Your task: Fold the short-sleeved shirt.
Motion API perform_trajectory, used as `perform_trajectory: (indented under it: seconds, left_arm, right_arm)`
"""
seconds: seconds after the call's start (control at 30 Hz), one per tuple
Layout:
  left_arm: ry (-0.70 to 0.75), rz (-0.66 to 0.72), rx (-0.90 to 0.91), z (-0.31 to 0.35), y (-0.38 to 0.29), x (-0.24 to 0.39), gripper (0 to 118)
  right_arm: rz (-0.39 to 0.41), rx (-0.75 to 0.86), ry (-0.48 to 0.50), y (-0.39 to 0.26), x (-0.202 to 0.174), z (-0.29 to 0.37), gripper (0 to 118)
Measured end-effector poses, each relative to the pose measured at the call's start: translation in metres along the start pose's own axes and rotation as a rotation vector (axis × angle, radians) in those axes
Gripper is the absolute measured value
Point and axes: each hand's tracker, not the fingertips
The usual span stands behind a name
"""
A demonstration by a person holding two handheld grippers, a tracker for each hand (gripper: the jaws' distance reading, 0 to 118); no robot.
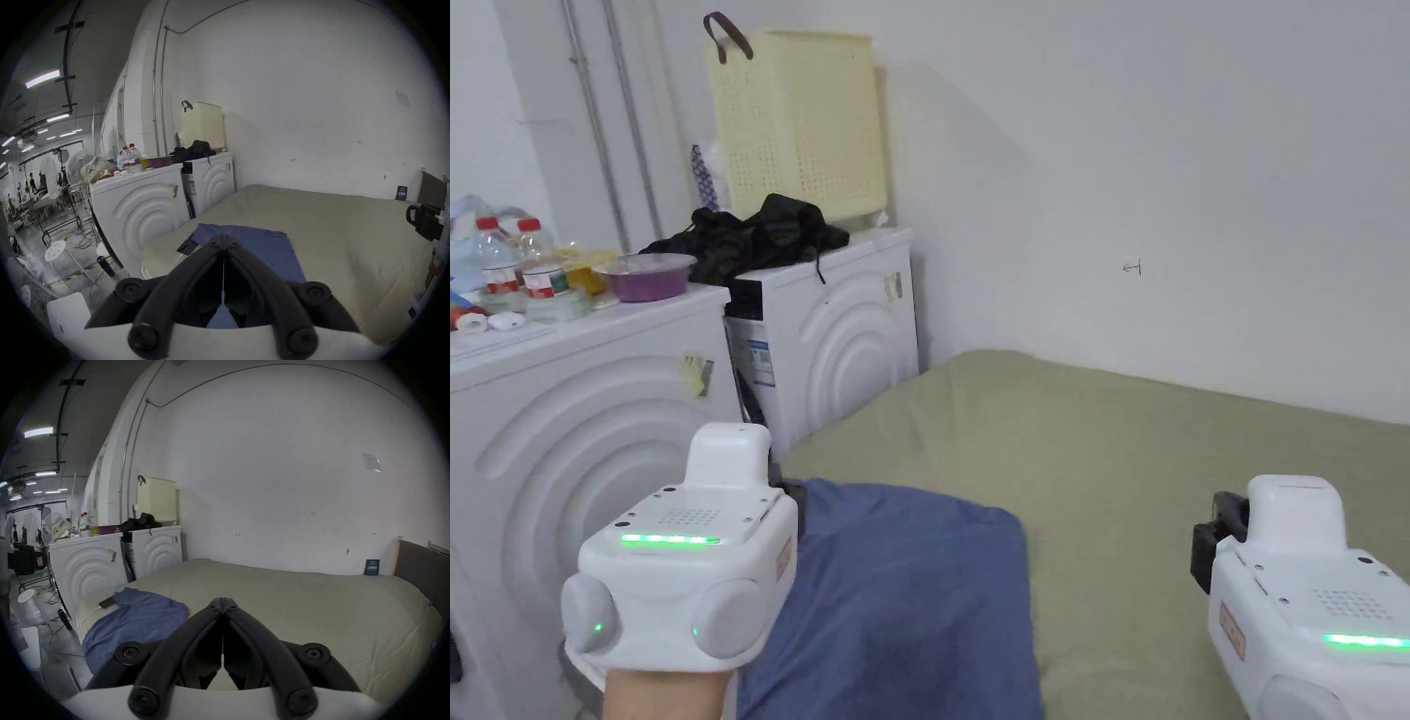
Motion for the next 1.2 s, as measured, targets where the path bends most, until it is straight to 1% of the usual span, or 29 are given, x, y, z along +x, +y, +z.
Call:
perform_trajectory:
  seconds: [0.13, 0.37, 0.57, 0.67, 0.73, 0.83, 0.9, 0.93, 0.97, 1.0, 1.03, 1.07, 1.1, 1.17, 1.2]
  left_arm:
    - [0.004, -0.005, -0.029, -0.017, -0.006, -0.006, 0]
    - [-0.065, 0.017, -0.138, -0.075, -0.025, 0.01, 0]
    - [-0.163, 0.009, -0.32, -0.169, -0.064, 0.046, 0]
    - [-0.216, 0.012, -0.439, -0.224, -0.084, 0.066, 0]
    - [-0.238, 0.01, -0.519, -0.257, -0.094, 0.078, 0]
    - [-0.272, -0.021, -0.626, -0.297, -0.108, 0.094, 0]
    - [-0.274, -0.038, -0.656, -0.311, -0.113, 0.099, 1]
    - [-0.302, -0.036, -0.685, -0.318, -0.115, 0.1, 12]
    - [-0.29, -0.026, -0.683, -0.323, -0.117, 0.101, 45]
    - [-0.287, -0.026, -0.724, -0.327, -0.121, 0.102, 93]
    - [-0.316, -0.027, -0.751, -0.328, -0.124, 0.101, 118]
    - [-0.295, -0.034, -0.718, -0.327, -0.126, 0.099, 113]
    - [-0.266, -0.057, -0.737, -0.33, -0.131, 0.099, 110]
    - [-0.276, -0.081, -0.767, -0.334, -0.143, 0.103, 111]
    - [-0.256, -0.095, -0.812, -0.337, -0.152, 0.104, 110]
  right_arm:
    - [0.006, -0.027, 0.022, -0.009, -0.01, -0.012, 0]
    - [0.013, -0.074, 0.029, -0.028, -0.016, -0.033, 0]
    - [0.049, -0.137, 0.017, -0.06, -0.014, -0.063, 0]
    - [0.024, -0.185, 0.017, -0.09, -0.007, -0.088, 0]
    - [0.023, -0.21, 0.019, -0.1, -0.003, -0.096, 0]
    - [0.025, -0.234, 0.005, -0.099, 0.001, -0.092, 0]
    - [0.029, -0.25, 0.006, -0.106, 0.006, -0.093, 0]
    - [0.034, -0.26, 0.0, -0.11, 0.008, -0.093, 0]
    - [0.033, -0.264, -0.001, -0.113, 0.009, -0.094, 0]
    - [0.029, -0.27, -0.004, -0.115, 0.012, -0.094, 0]
    - [0.025, -0.276, -0.006, -0.117, 0.013, -0.094, 0]
    - [0.021, -0.281, -0.008, -0.119, 0.015, -0.093, 0]
    - [0.016, -0.284, -0.007, -0.12, 0.016, -0.092, 0]
    - [0.014, -0.293, -0.008, -0.122, 0.018, -0.09, 0]
    - [0.017, -0.294, -0.008, -0.123, 0.018, -0.088, 0]
